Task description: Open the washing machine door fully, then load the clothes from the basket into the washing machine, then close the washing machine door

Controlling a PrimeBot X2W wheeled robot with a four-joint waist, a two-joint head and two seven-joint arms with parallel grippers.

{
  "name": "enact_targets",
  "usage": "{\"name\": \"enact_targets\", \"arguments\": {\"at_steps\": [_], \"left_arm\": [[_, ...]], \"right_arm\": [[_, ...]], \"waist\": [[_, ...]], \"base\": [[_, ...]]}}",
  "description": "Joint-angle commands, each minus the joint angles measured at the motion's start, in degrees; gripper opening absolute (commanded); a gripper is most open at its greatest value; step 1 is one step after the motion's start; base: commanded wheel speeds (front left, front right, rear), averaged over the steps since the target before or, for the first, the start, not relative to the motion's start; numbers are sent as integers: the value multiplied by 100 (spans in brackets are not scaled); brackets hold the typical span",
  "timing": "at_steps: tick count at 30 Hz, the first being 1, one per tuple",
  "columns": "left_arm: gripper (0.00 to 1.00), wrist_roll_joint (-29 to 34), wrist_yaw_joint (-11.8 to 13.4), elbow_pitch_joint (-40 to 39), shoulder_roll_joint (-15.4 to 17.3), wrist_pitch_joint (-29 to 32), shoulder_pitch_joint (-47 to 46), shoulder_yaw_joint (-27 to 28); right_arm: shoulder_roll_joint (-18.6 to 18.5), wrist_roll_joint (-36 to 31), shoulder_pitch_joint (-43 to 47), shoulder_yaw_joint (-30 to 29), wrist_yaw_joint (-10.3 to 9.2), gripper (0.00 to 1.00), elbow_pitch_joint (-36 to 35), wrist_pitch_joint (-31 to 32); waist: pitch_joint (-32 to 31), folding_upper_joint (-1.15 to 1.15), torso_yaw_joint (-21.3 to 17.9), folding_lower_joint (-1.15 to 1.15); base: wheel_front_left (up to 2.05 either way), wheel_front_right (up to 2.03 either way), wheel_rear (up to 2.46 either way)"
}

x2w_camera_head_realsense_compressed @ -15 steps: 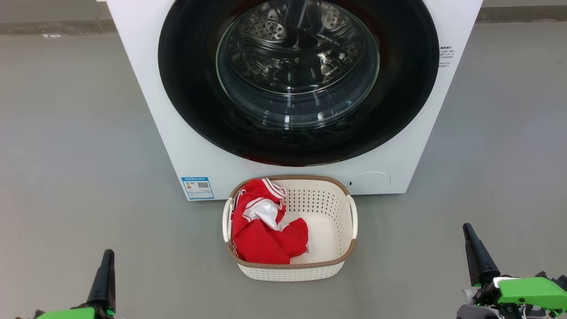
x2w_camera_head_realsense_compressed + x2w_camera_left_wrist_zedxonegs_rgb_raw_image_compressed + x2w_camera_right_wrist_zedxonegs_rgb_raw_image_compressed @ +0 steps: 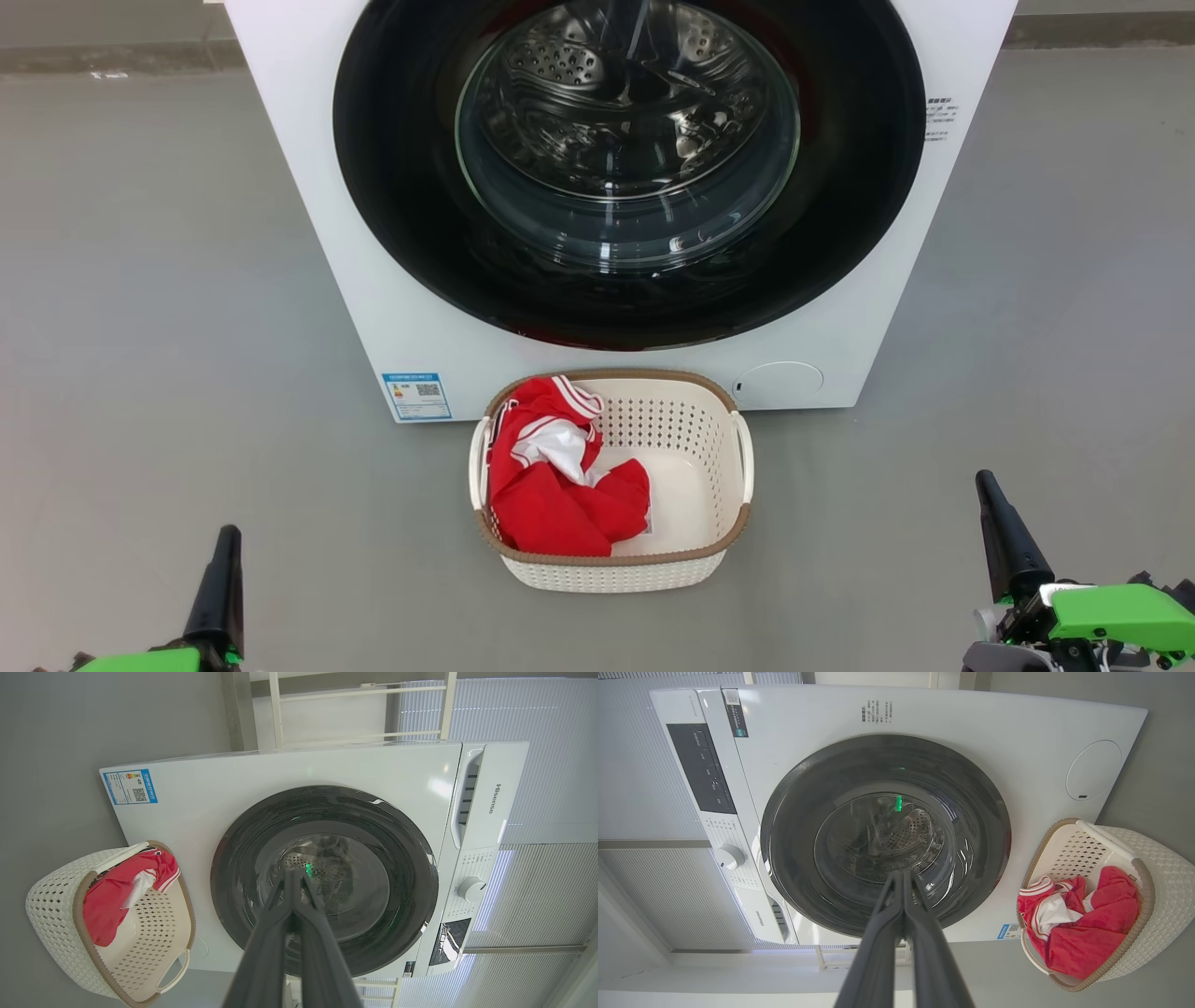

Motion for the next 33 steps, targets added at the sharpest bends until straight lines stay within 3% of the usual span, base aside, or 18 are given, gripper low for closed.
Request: {"name": "enact_targets", "arguments": {"at_steps": [1,2,13,17,33], "left_arm": [[0,25,-67,-98,89,18,-229,182],[100,0,3,13,-4,-2,6,-3],[100,38,2,66,-69,-92,98,-27],[100,59,0,6,-59,-152,94,-33],[100,213,-10,-235,49,-453,40,-122]], "right_arm": [[-18,-26,-145,133,9,0,-142,19],[1,0,2,2,0,100,20,0],[32,-22,4,94,1,100,122,-104],[30,-40,-17,152,1,100,66,-170],[-44,-174,-126,450,2,100,-195,-465]], "waist": [[0,0,0,0],[0,0,0,0],[-4,0,14,13],[9,0,22,1],[28,0,54,0]], "base": [[0,0,0],[0,0,0],[0,0,0],[0,0,0],[0,0,0]]}}
